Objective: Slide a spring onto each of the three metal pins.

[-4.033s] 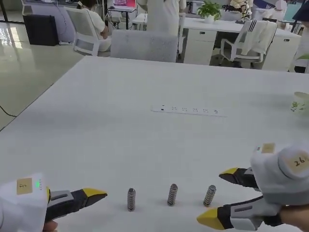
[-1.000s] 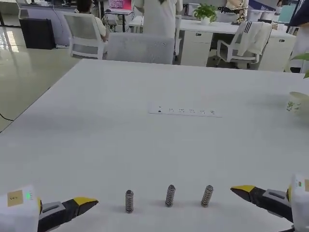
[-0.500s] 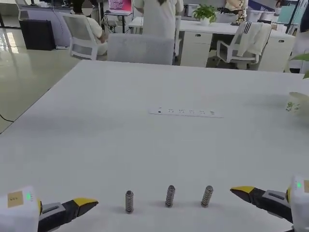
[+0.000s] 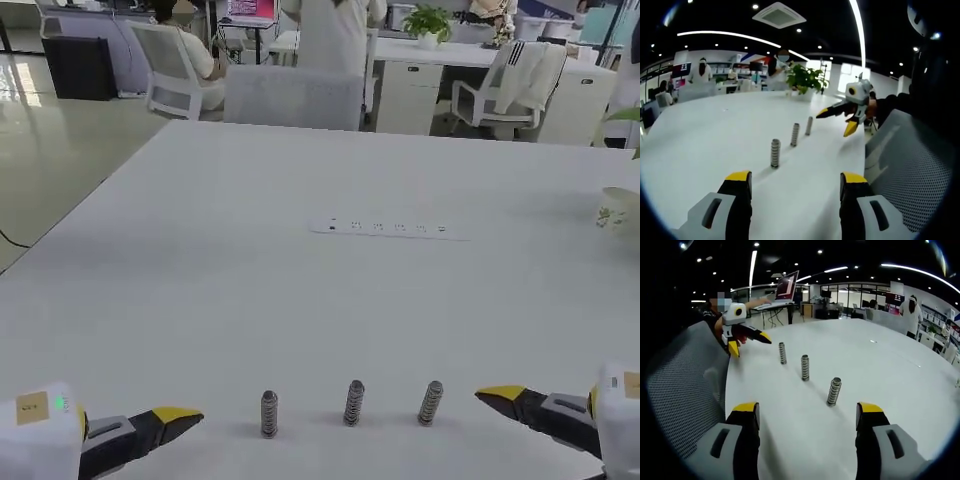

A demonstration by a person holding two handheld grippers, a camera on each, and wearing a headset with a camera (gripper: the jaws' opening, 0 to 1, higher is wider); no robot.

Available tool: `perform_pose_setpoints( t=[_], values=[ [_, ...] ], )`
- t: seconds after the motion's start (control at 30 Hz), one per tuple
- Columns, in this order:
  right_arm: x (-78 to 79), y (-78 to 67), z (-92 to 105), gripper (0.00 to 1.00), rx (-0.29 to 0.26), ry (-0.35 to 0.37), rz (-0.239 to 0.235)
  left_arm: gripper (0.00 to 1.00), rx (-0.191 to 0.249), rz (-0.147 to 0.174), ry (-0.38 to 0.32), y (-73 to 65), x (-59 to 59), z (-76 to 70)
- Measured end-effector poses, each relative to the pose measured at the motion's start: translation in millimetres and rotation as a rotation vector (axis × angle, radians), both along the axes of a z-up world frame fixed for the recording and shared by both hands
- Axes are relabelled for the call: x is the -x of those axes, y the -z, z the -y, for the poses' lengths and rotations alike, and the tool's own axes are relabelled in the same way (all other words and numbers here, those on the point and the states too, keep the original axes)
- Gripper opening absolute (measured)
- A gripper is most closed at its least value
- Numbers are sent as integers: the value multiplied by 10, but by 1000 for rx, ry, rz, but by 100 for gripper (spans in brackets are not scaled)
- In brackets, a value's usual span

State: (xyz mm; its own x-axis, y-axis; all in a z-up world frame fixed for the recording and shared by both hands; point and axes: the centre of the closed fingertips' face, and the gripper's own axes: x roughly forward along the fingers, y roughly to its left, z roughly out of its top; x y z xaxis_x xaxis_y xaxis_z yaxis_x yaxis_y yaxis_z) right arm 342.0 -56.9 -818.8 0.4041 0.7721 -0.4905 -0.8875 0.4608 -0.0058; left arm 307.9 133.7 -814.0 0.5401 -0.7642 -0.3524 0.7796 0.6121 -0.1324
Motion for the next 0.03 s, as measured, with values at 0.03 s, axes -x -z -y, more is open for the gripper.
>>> perform_pose_setpoints(
  t=[0.03],
  values=[
    [-3, -2, 0, 78, -1, 0, 0, 67, -1, 0, 0, 1, 0, 0]
  ],
)
